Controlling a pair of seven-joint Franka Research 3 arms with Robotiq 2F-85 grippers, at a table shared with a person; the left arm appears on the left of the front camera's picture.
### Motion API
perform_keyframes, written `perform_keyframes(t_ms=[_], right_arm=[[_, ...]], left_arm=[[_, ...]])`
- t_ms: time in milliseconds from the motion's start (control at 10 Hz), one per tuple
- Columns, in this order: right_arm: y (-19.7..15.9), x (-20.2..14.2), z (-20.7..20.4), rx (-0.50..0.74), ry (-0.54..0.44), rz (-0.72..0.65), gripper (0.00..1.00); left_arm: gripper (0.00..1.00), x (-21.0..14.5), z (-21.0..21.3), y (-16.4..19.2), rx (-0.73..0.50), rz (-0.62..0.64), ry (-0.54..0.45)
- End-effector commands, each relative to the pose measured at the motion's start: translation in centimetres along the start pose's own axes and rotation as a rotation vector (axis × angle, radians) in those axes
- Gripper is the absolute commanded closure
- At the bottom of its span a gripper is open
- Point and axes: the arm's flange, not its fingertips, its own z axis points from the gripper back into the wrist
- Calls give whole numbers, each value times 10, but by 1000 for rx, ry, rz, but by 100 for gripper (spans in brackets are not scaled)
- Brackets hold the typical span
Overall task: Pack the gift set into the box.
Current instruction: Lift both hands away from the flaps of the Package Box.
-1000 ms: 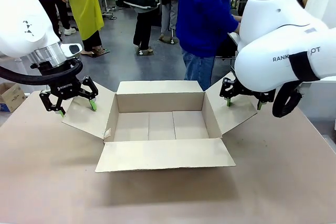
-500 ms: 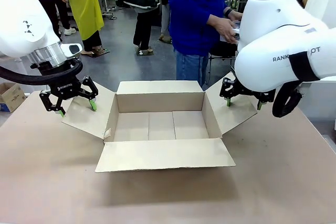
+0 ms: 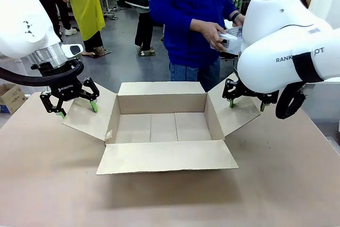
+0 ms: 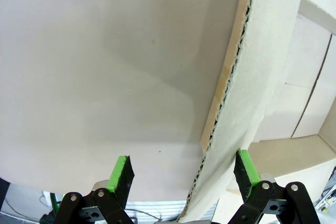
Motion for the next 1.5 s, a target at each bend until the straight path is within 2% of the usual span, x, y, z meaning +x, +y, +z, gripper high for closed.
perform_keyframes(t_ms=[0, 1400], right_arm=[[2, 3, 1, -10, -3, -8, 0], [2, 3, 1, -10, -3, -8, 0]], left_arm=[[0, -1, 3, 1, 13, 12, -8], [0, -1, 3, 1, 13, 12, -8]])
